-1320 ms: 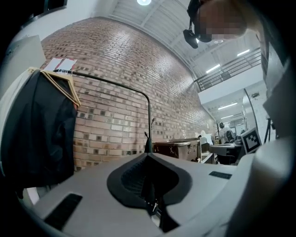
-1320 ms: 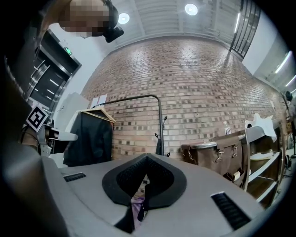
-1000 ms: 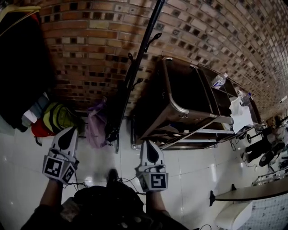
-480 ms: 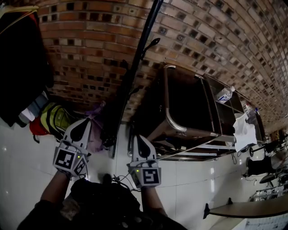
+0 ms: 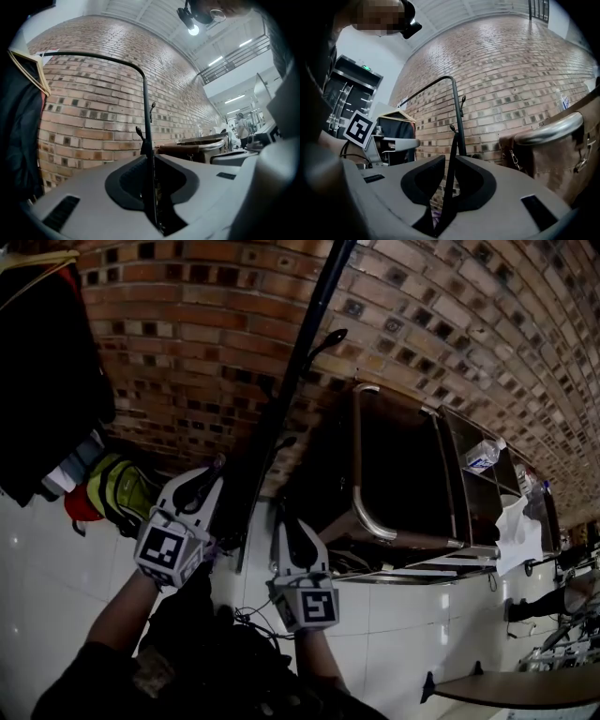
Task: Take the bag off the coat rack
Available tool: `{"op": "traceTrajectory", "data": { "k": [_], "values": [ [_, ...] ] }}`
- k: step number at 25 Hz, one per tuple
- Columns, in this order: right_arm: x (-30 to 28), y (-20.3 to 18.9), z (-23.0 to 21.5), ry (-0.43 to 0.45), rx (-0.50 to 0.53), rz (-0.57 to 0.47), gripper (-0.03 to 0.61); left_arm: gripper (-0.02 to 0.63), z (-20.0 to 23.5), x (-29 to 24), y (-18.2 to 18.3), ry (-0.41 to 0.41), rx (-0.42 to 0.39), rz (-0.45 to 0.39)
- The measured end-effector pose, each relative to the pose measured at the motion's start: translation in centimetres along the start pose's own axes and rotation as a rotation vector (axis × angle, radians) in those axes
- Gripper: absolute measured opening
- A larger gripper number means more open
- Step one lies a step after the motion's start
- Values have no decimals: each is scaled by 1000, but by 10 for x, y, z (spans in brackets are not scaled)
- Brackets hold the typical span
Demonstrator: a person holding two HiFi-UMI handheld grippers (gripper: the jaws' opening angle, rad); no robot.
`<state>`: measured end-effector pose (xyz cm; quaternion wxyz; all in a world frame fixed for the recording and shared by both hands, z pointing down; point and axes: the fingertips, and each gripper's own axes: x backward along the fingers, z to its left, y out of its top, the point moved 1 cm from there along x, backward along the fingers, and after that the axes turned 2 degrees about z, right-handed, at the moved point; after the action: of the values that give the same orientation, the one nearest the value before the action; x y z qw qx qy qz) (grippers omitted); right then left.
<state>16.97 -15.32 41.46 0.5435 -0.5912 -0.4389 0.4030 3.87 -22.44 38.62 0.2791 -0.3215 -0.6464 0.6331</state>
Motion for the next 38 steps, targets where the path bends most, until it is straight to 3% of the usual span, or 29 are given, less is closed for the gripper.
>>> {"op": "traceTrajectory", "data": {
  "k": [4,12,18,24,26,34,38],
  "values": [
    [-13,-3,-13,-47,1,-1,61,166,7,-55,-14,-55,-39,13],
    [-45,-11,-49,-136,-28,24,61,209,24,-152,-32,-119,-7,70],
    [-67,-16,-74,-188,-41,32,61,202,22,-186,-34,-205,-21,75],
    [-80,-22,-84,-186,-54,38,60,89,18,-186,-35,-257,-55,102],
    [-81,-23,-83,-181,-64,39,60,49,16,-185,-35,-294,2,117],
    [-84,-28,-82,-170,-75,48,60,38,9,-173,-15,-469,261,81],
    [-86,-29,-82,-171,-78,49,60,38,7,-164,9,-539,295,45]
  ]
}}
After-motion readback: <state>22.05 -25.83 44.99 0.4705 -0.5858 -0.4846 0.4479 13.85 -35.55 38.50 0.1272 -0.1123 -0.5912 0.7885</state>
